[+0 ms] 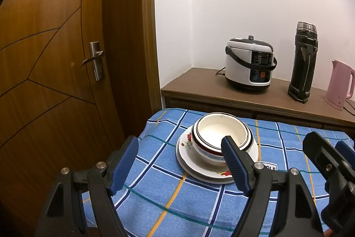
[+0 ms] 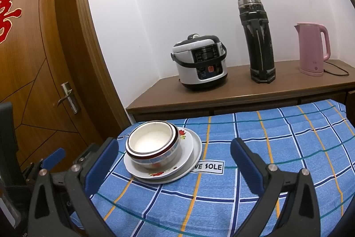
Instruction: Organize plates and bowls
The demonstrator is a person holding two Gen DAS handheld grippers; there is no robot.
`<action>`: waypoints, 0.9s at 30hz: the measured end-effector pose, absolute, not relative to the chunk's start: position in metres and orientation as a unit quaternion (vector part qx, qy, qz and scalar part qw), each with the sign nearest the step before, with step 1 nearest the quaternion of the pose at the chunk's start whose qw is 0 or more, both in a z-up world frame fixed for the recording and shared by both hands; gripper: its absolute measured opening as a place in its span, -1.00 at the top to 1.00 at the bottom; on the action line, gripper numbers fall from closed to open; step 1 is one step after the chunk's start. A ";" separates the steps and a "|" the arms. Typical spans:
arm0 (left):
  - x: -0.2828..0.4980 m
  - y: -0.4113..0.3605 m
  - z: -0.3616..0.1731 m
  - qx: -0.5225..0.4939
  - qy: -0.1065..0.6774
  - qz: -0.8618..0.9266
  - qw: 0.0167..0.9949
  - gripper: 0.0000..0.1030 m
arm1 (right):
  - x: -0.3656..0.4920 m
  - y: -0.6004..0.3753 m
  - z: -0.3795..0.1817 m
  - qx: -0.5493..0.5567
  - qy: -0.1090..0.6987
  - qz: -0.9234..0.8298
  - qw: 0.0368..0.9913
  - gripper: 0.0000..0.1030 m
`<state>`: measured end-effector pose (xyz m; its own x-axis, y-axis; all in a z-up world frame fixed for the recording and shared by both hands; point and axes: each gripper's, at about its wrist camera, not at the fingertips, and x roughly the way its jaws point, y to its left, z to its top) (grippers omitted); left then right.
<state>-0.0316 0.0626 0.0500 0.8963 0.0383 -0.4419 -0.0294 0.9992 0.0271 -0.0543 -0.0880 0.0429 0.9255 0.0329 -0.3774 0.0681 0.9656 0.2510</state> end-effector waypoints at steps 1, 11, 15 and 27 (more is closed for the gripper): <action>-0.032 0.062 0.050 0.010 0.227 0.017 0.974 -0.54 | -0.054 -0.088 0.043 0.131 0.193 -0.009 0.972 -0.99; -0.032 0.063 0.051 0.011 0.225 0.020 0.974 -0.54 | -0.055 -0.089 0.043 0.133 0.193 -0.010 0.972 -0.99; -0.032 0.065 0.051 0.008 0.224 0.026 0.974 -0.54 | -0.056 -0.090 0.043 0.132 0.190 -0.012 0.973 -0.99; -0.029 0.065 0.051 0.016 0.225 0.039 0.974 -0.54 | -0.059 -0.093 0.045 0.132 0.183 -0.019 0.974 -0.99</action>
<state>-0.0291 0.0651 0.0510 0.8962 0.0822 -0.4360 -0.0681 0.9965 0.0478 -0.0590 -0.0926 0.0451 0.9322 0.0108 -0.3618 0.0858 0.9645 0.2499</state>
